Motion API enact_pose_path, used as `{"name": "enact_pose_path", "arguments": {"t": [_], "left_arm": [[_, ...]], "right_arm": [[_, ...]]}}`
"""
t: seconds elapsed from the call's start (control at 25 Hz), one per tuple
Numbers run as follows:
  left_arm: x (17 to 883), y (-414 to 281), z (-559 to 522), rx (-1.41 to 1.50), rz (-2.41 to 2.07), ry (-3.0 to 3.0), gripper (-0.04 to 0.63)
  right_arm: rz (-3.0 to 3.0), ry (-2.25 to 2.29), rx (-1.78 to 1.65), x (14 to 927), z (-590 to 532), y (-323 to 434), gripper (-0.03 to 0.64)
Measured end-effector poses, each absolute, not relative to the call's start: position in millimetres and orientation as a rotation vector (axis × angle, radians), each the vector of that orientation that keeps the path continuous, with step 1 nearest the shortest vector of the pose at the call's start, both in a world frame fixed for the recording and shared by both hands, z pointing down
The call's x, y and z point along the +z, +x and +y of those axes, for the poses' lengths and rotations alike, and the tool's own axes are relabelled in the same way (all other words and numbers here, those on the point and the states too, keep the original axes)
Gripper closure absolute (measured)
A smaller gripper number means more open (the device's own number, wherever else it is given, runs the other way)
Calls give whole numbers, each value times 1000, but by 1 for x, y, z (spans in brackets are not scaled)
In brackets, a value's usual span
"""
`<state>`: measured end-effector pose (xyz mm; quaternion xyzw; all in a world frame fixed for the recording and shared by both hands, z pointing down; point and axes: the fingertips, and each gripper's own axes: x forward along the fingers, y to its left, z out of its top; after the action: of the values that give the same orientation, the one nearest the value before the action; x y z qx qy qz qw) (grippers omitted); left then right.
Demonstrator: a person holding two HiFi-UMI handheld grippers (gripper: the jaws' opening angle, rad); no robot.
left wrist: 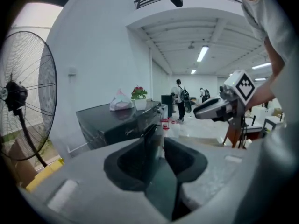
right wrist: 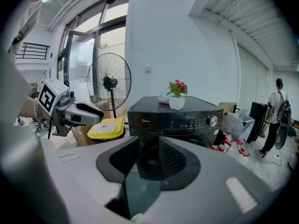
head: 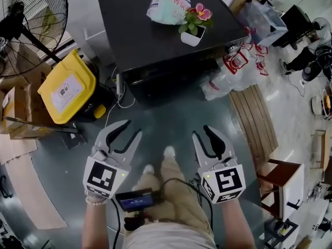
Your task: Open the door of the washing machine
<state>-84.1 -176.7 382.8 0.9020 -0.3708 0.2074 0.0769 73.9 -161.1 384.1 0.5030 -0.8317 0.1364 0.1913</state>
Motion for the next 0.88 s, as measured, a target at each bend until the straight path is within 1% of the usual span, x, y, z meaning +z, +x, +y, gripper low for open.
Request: {"name": "enact_pose_path", "arguments": {"t": [0.88], "left_arm": [[529,-47,-248,797,-1092,2645,465]], "right_arm": [[-2361,1373,393,460,-207,100,502]]}}
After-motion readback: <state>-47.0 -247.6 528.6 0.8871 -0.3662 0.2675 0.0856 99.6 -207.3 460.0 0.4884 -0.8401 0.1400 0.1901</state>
